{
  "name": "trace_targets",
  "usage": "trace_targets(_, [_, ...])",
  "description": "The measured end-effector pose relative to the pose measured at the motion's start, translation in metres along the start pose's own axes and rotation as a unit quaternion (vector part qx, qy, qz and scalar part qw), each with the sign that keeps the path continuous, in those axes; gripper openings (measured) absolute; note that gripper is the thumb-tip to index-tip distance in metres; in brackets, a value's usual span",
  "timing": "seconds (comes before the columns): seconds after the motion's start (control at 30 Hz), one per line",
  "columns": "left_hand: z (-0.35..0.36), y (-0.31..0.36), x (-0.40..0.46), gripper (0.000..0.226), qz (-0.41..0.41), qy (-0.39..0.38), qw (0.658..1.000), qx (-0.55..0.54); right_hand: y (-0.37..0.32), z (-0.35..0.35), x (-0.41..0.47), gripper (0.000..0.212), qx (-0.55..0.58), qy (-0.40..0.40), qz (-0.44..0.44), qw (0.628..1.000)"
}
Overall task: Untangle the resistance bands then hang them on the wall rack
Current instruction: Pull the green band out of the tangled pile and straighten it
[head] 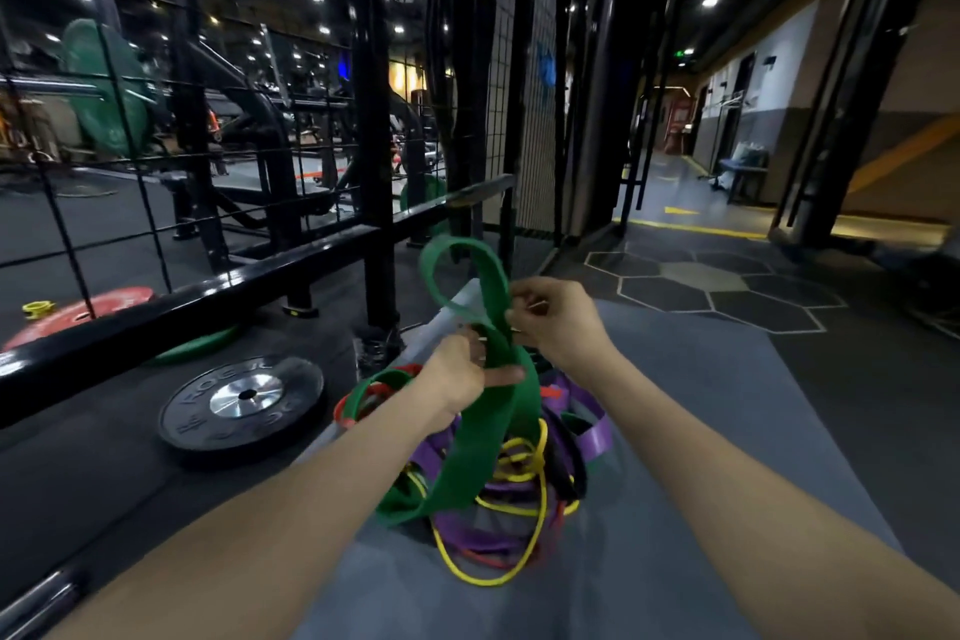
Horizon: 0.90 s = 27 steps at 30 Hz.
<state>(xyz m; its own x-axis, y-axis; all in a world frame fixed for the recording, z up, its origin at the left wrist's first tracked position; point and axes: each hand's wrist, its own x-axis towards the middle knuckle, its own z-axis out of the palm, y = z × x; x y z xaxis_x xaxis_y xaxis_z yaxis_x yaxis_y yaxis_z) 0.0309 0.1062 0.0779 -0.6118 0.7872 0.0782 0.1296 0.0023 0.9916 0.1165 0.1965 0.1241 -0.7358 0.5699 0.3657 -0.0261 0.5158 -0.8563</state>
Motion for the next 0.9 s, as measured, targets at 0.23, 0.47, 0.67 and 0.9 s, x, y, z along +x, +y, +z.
trace_targets(0.23, [-0.013,0.022,0.019,0.018,0.028,0.120,0.987,-0.099,0.031,-0.008,-0.016,0.050,0.031,-0.071,0.058,0.995])
trace_targets(0.47, [-0.007,0.064,0.028,0.011,0.072,0.069,0.994,-0.049,0.044,0.031,-0.024,0.032,0.099,-0.133,0.053,0.985])
trace_targets(0.67, [-0.021,0.041,0.014,0.046,0.020,0.036,0.999,0.004,0.032,0.028,-0.022,0.007,0.090,-0.019,0.056,0.994])
trace_targets(0.9, [-0.040,-0.077,-0.031,0.053,-0.002,-0.073,0.985,0.156,0.005,0.012,-0.010,0.006,0.210,0.055,0.090,0.972])
